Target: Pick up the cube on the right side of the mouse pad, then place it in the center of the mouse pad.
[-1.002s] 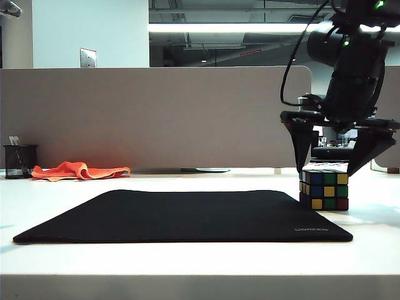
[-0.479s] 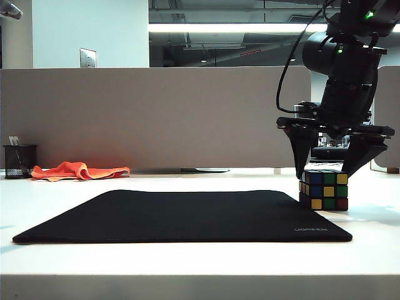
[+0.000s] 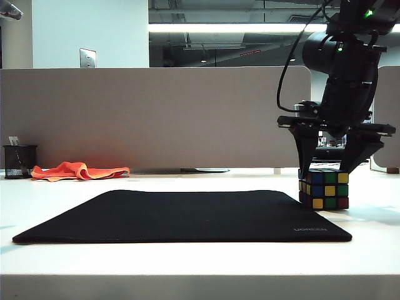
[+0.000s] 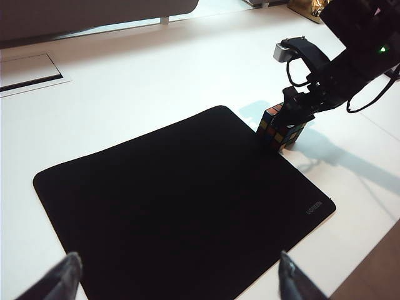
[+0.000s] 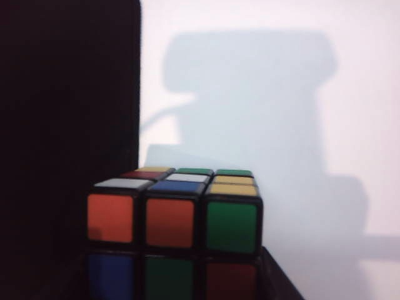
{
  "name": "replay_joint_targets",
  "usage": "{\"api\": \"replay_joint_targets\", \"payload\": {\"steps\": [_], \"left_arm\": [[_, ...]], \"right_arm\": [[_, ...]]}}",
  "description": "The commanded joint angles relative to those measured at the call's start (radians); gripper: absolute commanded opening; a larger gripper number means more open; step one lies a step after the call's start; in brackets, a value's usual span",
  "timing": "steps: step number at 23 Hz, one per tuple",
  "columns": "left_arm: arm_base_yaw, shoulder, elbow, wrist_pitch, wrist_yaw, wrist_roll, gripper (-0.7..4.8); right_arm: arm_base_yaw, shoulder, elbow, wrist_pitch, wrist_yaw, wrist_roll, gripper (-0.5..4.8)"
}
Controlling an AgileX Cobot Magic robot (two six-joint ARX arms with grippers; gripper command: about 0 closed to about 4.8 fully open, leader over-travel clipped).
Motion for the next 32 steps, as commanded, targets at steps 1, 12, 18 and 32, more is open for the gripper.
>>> {"api": "replay_joint_targets", "payload": {"steps": [1, 12, 18, 32], "left_arm": [[0.0, -0.001, 0.005, 0.005, 0.001, 0.004, 4.04], [0.0, 0.0, 0.005, -0.004, 0.001, 0.004, 4.04], [0.0, 0.001, 0.005, -0.002, 0.001, 0.004, 4.04], [0.0, 0.001, 0.005, -0.012, 0.0, 0.005, 4.04]], "right_arm": [[0.001, -0.015, 0.05, -0.051, 0.022, -0.032, 2.68], [0.02, -0.115, 0.274, -0.204, -0.039, -0.042, 2.61], [0.176, -0.127, 0.42, -0.139, -0.075, -0.043, 2.61], [0.325, 0.151, 0.42, -0.059, -0.052, -0.045, 2.63]]}}
